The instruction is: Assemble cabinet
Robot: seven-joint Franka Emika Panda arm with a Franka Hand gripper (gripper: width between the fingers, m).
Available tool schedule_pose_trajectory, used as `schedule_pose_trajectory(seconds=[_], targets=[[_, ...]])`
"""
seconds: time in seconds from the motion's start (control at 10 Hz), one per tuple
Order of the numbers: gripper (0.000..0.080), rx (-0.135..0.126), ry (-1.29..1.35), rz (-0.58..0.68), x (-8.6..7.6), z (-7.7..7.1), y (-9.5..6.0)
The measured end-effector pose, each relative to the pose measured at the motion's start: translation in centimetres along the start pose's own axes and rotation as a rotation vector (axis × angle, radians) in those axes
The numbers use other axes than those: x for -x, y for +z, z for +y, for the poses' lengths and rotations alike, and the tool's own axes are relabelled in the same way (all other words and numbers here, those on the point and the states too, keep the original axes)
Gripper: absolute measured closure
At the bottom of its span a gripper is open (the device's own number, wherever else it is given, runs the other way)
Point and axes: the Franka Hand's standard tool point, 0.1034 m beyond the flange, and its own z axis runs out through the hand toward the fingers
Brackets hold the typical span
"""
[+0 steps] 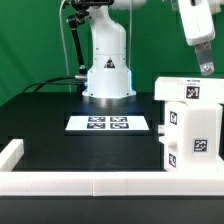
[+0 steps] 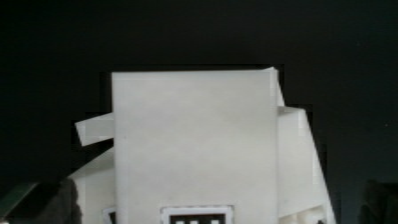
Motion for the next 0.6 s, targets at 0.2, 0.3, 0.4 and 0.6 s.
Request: schedule_pose_trajectory(seconds=[0.2,0.3,0.4,0.6], targets=[[0.0002,0.002,-0.041,0.000,0.13,0.09,0.06],[0.0002,0.002,-0.042,0.000,0.15,0.11,0.08],[0.0002,0.003,-0.051,0.001,0.16,0.12,0.11],[0.0002,0.005,-0.322,0.009,0.73,0.07,0.17]])
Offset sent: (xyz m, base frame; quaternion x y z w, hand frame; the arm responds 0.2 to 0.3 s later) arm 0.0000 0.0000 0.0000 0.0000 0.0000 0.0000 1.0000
